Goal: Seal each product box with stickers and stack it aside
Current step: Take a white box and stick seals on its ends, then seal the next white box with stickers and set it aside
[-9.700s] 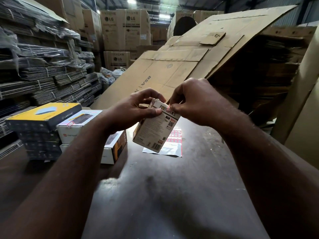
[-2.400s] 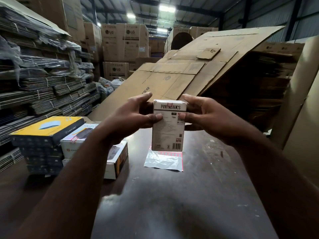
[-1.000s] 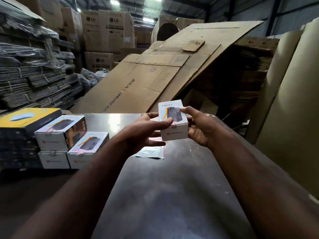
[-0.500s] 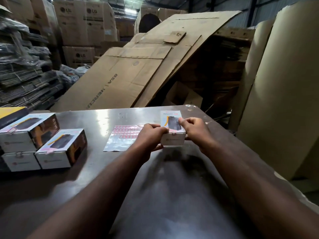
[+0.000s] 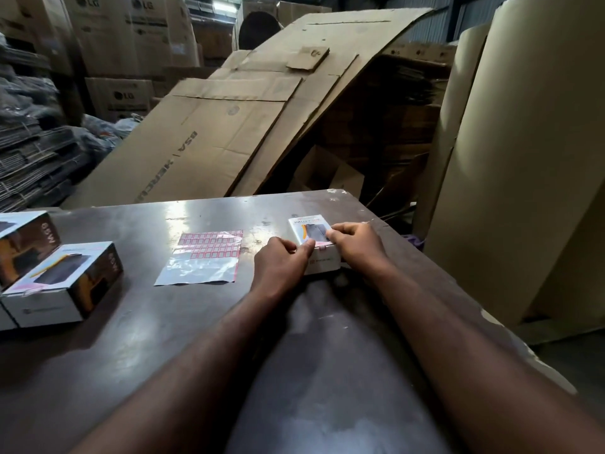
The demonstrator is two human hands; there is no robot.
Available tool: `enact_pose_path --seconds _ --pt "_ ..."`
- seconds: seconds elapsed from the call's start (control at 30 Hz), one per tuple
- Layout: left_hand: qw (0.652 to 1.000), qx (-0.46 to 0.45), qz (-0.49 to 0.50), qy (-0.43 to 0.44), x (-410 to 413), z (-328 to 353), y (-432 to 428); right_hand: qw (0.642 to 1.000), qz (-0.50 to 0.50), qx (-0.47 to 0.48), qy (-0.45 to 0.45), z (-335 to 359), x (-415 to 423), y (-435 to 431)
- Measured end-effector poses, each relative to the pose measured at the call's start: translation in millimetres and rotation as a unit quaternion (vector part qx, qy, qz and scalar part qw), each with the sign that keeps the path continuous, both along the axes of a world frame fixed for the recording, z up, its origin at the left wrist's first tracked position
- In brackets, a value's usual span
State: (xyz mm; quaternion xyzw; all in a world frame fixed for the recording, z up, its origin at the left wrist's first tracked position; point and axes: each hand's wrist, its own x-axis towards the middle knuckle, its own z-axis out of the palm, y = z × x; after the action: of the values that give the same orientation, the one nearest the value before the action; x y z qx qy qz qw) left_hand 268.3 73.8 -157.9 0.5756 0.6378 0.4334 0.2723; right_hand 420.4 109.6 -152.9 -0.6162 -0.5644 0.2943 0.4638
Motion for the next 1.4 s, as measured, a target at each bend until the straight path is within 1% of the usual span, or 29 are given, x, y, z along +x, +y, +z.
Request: enact_pose_path --seconds 0.1,0.17,0.3,0.37,0.43,0.5,0.57,0.67,0.8,0.9,1.03,1.2,1.3,1.4 --pt "1.0 0.017 0.014 0.016 -1 -3 0 1.0 -0.004 0.002 0.005 -3 0 -1" --pt "1.0 0.015 0.006 0.02 -2 -3 -1 1.0 -0.012 0.006 -0.002 -3 -1 -4" --pt "1.0 0.028 -0.003 0.003 -14 0 -3 0.998 -0.052 0.027 -0.026 2 -5 -12" --pt "0.998 0.059 0.007 0.023 -26 7 -10 0.991 -0.088 0.084 -0.061 9 -10 -21" --pt "0.994 0.095 0.022 0.053 -45 19 -21 0.97 -0.104 0.193 -0.106 16 -21 -29" --pt "0.987 0.137 0.037 0.078 -73 31 -34 0.951 -0.077 0.273 -0.123 23 -42 -40" --pt "0.977 0.178 0.056 0.107 -102 40 -47 0.949 -0.025 0.298 -0.095 28 -72 -56" --pt "0.955 0.231 0.079 0.169 -147 48 -68 0.951 0.067 0.297 -0.056 29 -122 -76" --pt "0.931 0.253 0.102 0.243 -204 52 -87 0.957 0.166 0.233 -0.05 25 -188 -78" --pt "0.923 0.252 0.134 0.258 -242 50 -94 0.953 0.236 0.175 -0.071 24 -236 -77" --pt "0.924 0.244 0.151 0.252 -274 40 -102 0.928 0.339 0.094 -0.123 17 -287 -71" --pt "0.937 0.23 0.147 0.22 -289 24 -110 0.906 0.383 0.073 -0.166 0 -311 -62" --pt "0.943 0.212 0.141 0.215 -295 15 -114 0.901 0.385 0.109 -0.166 -13 -314 -60" --pt "0.945 0.214 0.137 0.208 -296 10 -115 0.908 0.353 0.162 -0.159 -18 -311 -58"
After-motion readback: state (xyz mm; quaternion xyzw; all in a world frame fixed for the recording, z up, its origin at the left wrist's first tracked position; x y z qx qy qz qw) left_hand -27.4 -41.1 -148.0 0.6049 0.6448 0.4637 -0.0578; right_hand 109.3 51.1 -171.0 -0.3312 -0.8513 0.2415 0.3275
